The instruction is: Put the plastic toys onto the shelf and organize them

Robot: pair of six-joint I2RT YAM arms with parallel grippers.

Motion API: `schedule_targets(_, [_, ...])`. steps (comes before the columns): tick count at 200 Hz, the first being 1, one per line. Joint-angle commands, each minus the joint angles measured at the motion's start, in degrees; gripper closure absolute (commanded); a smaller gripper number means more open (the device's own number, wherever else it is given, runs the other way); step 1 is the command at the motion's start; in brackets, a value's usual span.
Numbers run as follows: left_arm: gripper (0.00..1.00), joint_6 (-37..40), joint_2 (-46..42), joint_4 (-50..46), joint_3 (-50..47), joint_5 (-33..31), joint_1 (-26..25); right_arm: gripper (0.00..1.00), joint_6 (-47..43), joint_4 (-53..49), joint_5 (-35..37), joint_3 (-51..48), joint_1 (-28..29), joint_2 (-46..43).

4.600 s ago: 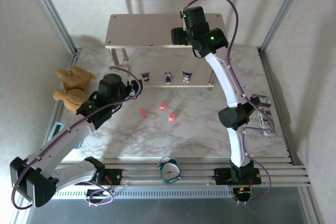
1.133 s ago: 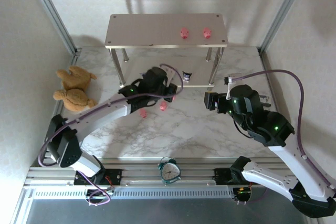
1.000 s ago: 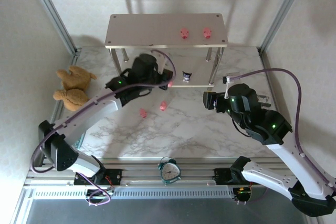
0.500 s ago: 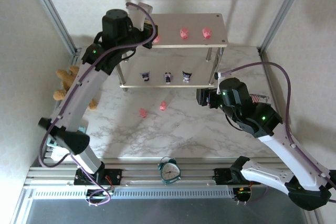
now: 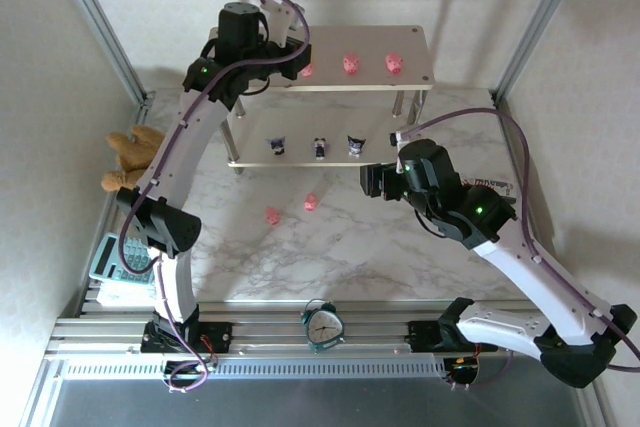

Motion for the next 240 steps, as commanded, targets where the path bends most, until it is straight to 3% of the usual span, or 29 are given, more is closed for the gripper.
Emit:
schedule_targets(1, [0.93, -0.23, 1.56, 1.01, 2.24, 2.77, 0.84, 0.15, -0.48, 2.1, -0.65, 1.54, -0.06, 0.28])
schedule_targets(167, [0.91, -1.11, 6.57, 5.84, 2.94, -0.04, 1.19, 0.15, -0.22, 3.95, -2.17, -0.15, -0.61, 2.0])
schedule_targets(240, [0.74, -1.13, 7.23, 6.65, 2.88, 0.02, 1.01, 0.15, -0.31, 4.74, -2.96, -0.43, -1.2, 2.22])
